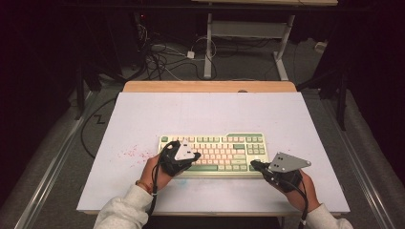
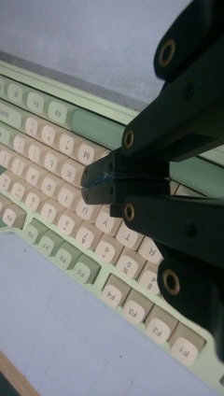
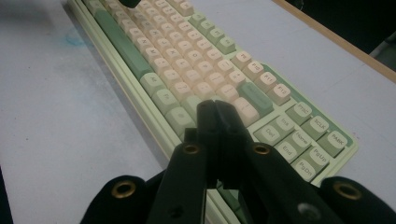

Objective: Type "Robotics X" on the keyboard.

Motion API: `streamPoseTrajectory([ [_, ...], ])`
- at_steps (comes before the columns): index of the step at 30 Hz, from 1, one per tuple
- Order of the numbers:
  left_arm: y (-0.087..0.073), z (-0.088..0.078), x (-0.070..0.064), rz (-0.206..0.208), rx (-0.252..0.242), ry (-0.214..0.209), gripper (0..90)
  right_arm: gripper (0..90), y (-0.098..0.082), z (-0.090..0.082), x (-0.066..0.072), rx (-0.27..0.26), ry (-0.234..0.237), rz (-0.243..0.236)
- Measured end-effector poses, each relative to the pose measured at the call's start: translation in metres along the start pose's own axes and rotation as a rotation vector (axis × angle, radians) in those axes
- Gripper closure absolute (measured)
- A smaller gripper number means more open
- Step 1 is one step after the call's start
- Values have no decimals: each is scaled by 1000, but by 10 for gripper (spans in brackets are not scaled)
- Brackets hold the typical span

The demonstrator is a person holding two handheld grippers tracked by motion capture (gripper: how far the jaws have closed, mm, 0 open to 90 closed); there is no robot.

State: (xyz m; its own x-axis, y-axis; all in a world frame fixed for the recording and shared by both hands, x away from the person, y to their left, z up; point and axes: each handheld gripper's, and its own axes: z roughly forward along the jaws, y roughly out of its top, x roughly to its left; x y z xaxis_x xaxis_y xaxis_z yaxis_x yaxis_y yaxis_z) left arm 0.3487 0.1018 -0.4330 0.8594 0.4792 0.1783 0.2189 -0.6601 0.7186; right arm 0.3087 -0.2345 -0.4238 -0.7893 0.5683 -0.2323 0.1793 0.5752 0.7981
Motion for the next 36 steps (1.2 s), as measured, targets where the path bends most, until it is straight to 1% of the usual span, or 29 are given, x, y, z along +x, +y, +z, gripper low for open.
streamPoseTrajectory([
  [7, -3, -10, 3, -9, -23, 18, 872, 898, 0, -1, 0, -1, -2, 1],
  [16, -6, -15, 4, -7, -24, 29, 871, 898, 1, 0, 0, -2, -3, 1],
  [20, -9, -17, 3, -2, -27, 41, 872, 898, 0, 0, -1, -3, -4, 2],
  [27, -13, -25, 2, 1, -35, 52, 871, 898, 1, 0, -1, -4, -8, 3],
  [36, -22, -35, 4, -12, -43, 67, 871, 898, 1, 1, -2, -9, -11, 8],
])
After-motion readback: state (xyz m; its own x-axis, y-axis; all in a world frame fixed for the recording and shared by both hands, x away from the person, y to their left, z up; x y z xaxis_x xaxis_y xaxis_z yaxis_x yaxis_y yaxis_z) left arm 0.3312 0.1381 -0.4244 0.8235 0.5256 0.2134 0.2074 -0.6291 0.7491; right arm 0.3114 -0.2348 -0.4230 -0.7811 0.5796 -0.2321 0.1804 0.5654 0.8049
